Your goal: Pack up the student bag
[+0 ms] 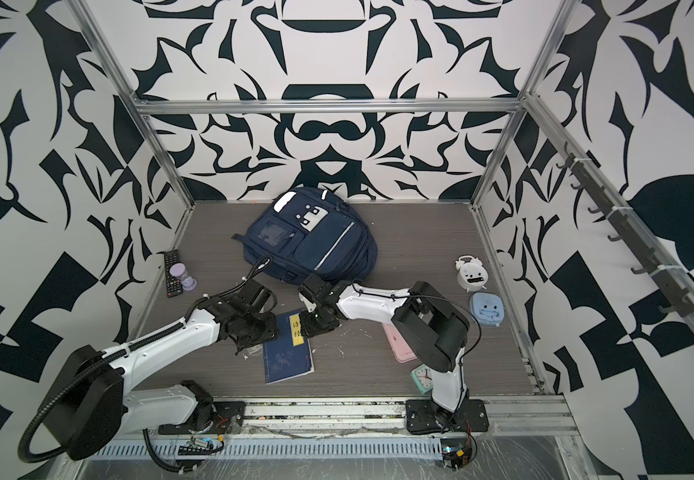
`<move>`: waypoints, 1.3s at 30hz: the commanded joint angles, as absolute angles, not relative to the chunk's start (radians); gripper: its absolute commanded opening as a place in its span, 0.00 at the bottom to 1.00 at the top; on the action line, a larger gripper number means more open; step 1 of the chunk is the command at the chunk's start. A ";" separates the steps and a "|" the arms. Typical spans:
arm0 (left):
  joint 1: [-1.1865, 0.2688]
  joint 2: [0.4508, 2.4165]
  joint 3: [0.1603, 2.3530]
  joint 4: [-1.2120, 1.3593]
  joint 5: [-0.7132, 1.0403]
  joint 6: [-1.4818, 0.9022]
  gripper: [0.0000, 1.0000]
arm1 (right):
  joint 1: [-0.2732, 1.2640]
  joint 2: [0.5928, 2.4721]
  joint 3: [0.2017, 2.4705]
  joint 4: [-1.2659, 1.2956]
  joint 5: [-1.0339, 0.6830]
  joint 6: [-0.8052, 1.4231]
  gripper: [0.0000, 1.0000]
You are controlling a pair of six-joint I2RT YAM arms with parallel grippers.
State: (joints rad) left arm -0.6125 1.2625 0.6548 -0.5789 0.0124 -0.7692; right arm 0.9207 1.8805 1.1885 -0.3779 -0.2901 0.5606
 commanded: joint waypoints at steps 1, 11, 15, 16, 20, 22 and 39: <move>-0.609 1.307 0.622 -0.553 -0.002 -0.778 0.49 | 0.927 1.875 1.213 -0.397 -0.270 0.551 0.42; -0.609 1.321 0.592 -0.554 -0.024 -0.776 0.49 | 0.933 1.884 1.213 -0.403 -0.279 0.545 0.41; -0.609 1.319 0.598 -0.569 -0.037 -0.778 0.49 | 0.936 1.888 1.215 -0.406 -0.281 0.542 0.39; -0.610 1.314 0.601 -0.574 -0.046 -0.778 0.49 | 0.937 1.889 1.215 -0.409 -0.281 0.541 0.38; -0.609 1.283 0.610 -0.594 -0.048 -0.772 0.49 | 0.938 1.890 1.213 -0.416 -0.278 0.539 0.33; -0.609 1.282 0.616 -0.605 -0.052 -0.767 0.49 | 0.938 1.891 1.213 -0.422 -0.273 0.537 0.30; -0.609 1.309 0.591 -0.569 -0.020 -0.762 0.48 | 0.946 1.911 1.221 -0.447 -0.258 0.525 0.24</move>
